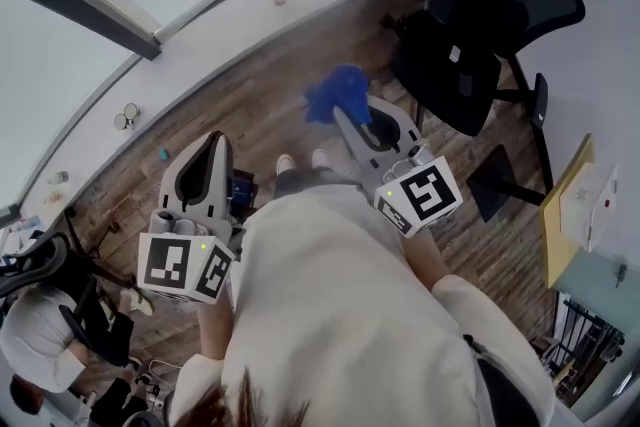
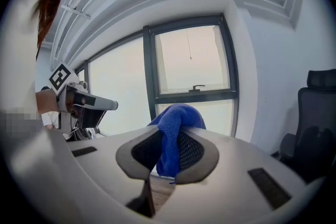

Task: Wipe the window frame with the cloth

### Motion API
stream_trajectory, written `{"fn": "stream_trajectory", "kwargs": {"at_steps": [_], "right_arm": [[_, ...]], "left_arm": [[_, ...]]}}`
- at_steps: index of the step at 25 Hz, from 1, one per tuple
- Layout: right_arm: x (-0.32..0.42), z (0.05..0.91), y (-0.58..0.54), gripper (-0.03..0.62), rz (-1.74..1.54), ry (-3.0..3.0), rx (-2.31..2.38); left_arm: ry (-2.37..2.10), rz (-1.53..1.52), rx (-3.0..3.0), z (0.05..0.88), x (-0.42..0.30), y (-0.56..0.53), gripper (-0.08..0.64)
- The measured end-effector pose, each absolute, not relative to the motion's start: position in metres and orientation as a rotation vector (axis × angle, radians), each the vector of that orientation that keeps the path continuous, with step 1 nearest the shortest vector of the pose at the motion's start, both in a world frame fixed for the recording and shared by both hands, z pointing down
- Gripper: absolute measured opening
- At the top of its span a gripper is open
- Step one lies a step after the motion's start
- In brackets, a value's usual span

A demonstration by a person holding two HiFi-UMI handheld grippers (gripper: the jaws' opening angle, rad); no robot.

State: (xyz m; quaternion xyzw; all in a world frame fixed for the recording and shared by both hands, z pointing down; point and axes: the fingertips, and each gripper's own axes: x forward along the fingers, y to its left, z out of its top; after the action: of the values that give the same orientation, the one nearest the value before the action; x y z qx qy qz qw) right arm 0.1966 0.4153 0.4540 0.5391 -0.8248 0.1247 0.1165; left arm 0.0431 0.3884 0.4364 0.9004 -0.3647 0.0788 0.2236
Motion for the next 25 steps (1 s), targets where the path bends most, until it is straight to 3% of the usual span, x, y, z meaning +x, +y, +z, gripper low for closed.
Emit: {"fn": "stream_trajectory", "kwargs": {"at_steps": [14,25], "right_arm": [[0.193,0.476,0.328,0.055,0.346,-2.423,1.558],[0.135,0.45,0.154,0.055,0.252,-2.704,1.22]], "left_arm": [[-1.108,0.192,2.367,0.472,0.026,0.321,0.011],[-1.323,0.125,2.306,0.446,0.013,0.19,0.011]]}}
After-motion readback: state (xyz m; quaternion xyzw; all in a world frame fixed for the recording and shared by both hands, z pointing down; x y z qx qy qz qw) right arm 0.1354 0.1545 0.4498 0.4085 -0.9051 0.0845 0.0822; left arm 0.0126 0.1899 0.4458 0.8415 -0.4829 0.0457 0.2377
